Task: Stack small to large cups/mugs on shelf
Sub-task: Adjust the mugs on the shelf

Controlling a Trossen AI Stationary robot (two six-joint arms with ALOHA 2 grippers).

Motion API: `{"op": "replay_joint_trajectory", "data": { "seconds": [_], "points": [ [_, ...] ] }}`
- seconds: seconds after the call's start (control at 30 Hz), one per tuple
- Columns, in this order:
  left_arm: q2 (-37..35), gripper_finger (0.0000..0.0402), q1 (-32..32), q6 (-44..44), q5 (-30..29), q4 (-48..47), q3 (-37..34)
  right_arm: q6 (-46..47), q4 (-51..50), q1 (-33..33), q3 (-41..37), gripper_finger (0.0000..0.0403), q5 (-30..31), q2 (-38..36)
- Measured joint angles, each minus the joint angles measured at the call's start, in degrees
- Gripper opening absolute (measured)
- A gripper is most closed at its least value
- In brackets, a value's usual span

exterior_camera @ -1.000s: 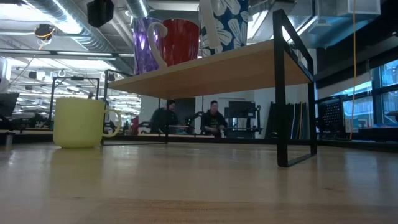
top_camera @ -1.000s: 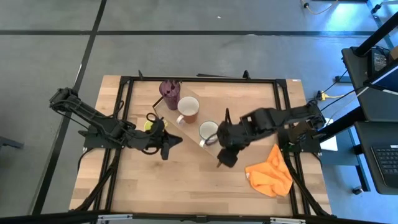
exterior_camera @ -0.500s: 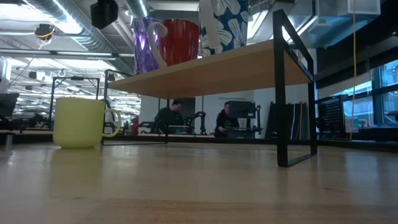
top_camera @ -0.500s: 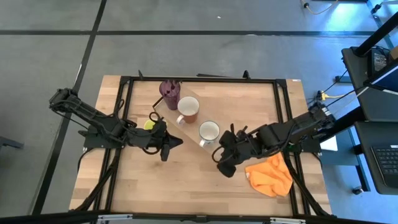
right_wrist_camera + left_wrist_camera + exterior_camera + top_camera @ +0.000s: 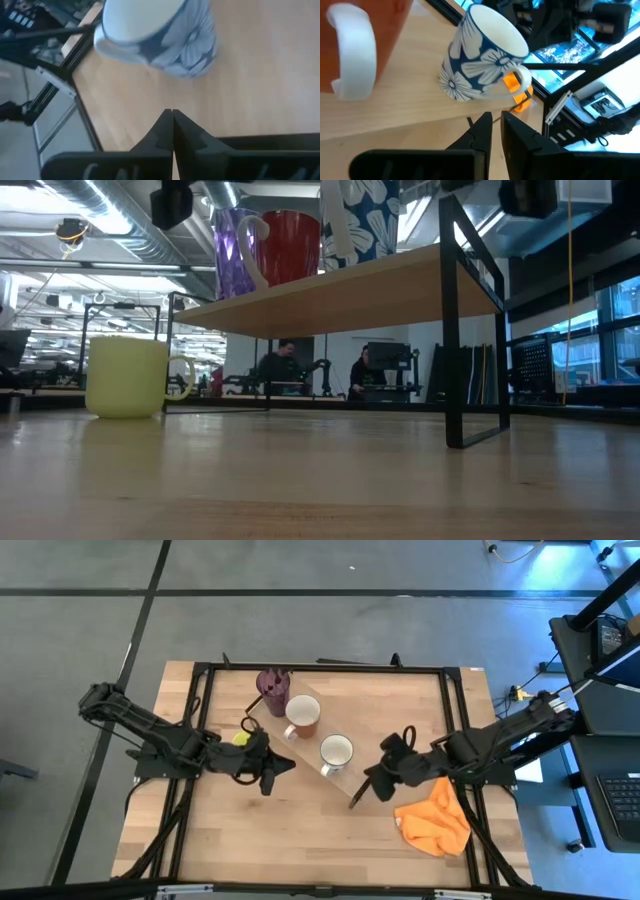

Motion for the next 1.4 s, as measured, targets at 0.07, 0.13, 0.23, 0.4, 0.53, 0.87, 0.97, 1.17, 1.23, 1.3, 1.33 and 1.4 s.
{"op": "replay_joint_trajectory", "data": {
  "seconds": [0.07,0.13,0.23,0.4,0.53,0.87,0.97,1.17,1.23,1.3,1.33,1.4],
  "points": [
    [0.0,0.0033,0.8,0.0,0.8,0.0,0.0,-1.3,3.3,-0.6,-1.9,0.0002,-0.9,0.1],
    [0.0,0.0033,1.6,0.0,1.5,0.1,0.0,-2.3,6.4,-1.6,-3.4,0.0002,-1.6,0.1],
    [0.0,0.0033,2.5,-0.1,1.6,0.2,0.0,-3.6,6.9,-2.9,-4.2,0.0002,-2.0,0.1],
    [0.0,0.0033,4.2,-0.1,2.9,0.3,0.0,-8.7,8.8,-6.3,-4.2,0.0002,-6.9,1.0],
    [0.0,0.0033,5.4,-0.1,3.2,0.5,0.0,-11.5,10.8,-9.1,-4.2,0.0002,-9.7,1.3],
    [0.0,0.0033,5.9,-1.0,3.2,-0.1,0.0,-14.7,13.7,-12.5,-4.2,0.0002,-17.5,3.1],
    [0.0,0.0033,6.2,-1.0,3.3,-0.2,0.0,-15.0,15.1,-13.3,-4.1,0.0003,-20.2,4.1],
    [0.0,0.0033,6.8,-1.0,3.3,-0.5,0.0,-15.5,18.0,-14.1,-4.1,0.0004,-21.7,6.0],
    [0.0,0.0033,6.9,-1.0,3.4,-0.5,0.0,-15.9,18.0,-14.4,-4.1,0.0004,-21.8,6.2],
    [0.0,0.0033,6.9,-1.0,3.4,-0.8,0.0,-16.1,18.3,-14.8,-4.1,0.0004,-21.7,6.2],
    [0.0,0.0033,6.9,-1.0,3.4,-0.9,0.0,-16.2,18.6,-15.0,-4.1,0.0004,-21.7,6.3],
    [0.0,0.0033,6.9,-1.0,3.4,-1.0,0.0,-16.4,18.8,-15.6,-4.1,0.0004,-21.6,6.4]
  ]
}}
